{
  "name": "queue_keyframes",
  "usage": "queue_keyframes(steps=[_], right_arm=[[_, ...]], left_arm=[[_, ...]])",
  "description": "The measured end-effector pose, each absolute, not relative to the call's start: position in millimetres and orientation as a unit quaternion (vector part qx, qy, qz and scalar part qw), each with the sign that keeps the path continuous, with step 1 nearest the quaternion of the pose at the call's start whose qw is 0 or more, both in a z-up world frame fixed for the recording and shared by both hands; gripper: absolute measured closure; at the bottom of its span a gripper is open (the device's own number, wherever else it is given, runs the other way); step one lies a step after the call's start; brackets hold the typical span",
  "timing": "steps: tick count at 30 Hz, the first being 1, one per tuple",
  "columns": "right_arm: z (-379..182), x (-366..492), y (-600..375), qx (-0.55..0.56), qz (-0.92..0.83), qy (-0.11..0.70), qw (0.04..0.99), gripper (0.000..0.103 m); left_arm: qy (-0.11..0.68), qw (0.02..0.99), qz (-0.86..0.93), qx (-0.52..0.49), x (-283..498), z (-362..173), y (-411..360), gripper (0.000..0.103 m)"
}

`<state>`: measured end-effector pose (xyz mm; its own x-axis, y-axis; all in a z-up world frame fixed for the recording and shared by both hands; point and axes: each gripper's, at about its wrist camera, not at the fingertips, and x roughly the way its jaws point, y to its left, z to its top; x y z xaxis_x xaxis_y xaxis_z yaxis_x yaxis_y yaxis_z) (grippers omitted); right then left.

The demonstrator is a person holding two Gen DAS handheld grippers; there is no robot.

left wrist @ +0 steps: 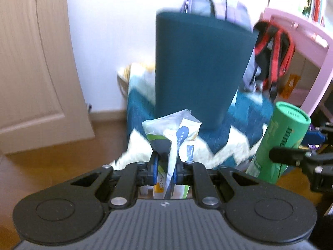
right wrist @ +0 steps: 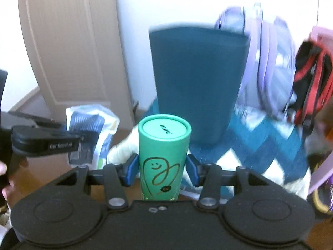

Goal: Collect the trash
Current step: 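Carry the wrapper and green can up over the wastebasket with both tools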

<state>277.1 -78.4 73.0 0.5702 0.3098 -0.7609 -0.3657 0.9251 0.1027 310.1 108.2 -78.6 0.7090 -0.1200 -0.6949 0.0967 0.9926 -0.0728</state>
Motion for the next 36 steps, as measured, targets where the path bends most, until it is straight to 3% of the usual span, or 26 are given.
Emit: queue_keyframes(steps=[12, 17, 25, 36], right_arm=[[192, 327, -110, -0.006, 0.152, 0.294, 0.943, 0.056], [211, 361, -114, -0.006, 0.140, 0.266, 0.954, 0.056], [206, 418, -109, -0.014, 0.125, 0.266, 0.956, 0.056], [142, 483, -112, -0.020, 0.120, 0.330, 0.936, 0.056]], left_arm=[[0.280, 0.958, -0.058, -0.022, 334, 44, 87, 0.090], [0.259, 0.964, -0.062, -0.021, 359, 77, 73, 0.090], [0.245, 0.967, -0.063, -0.012, 410, 93, 45, 0.090], [0.285, 0.957, -0.057, -0.011, 493, 54, 35, 0.090]])
